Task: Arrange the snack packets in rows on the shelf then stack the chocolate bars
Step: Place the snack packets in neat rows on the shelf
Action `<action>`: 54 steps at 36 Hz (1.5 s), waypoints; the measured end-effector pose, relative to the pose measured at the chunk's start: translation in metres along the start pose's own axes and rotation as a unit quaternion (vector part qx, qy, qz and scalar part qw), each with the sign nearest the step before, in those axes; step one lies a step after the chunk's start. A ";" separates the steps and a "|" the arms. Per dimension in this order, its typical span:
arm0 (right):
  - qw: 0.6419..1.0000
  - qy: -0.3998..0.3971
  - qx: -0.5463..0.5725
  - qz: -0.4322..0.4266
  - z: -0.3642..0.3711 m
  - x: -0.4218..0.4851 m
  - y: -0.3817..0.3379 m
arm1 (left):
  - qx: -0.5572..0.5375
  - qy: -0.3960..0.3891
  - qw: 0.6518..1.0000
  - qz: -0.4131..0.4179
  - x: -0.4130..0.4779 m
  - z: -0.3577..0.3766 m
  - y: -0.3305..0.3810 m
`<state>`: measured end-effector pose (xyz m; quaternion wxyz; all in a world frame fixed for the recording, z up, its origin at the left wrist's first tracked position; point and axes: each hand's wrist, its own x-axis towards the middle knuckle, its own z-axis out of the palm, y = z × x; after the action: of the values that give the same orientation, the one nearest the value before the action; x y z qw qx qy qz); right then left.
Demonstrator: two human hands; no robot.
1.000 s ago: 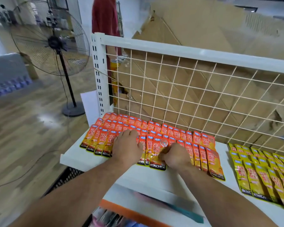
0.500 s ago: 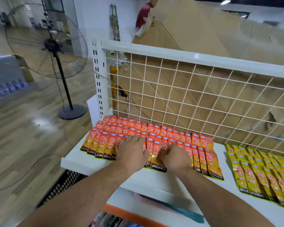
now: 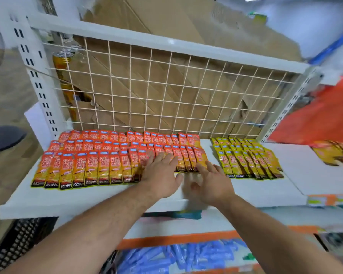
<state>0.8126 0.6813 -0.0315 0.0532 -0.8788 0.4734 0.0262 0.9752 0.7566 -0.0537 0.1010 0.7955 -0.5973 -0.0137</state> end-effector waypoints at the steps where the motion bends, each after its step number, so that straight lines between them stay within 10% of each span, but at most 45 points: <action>1: 1.000 -0.002 0.002 0.010 -0.001 -0.004 0.010 | -0.004 -0.007 1.000 0.009 0.003 0.001 0.010; 54: 0.972 0.047 0.065 0.220 -0.062 -0.054 0.596 | -0.002 -0.039 0.963 0.266 0.209 0.097 0.594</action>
<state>0.2855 0.3931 -0.0062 0.0809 -0.7482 0.6575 -0.0355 0.4579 0.3851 -0.0231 0.0793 0.6070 -0.7905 -0.0188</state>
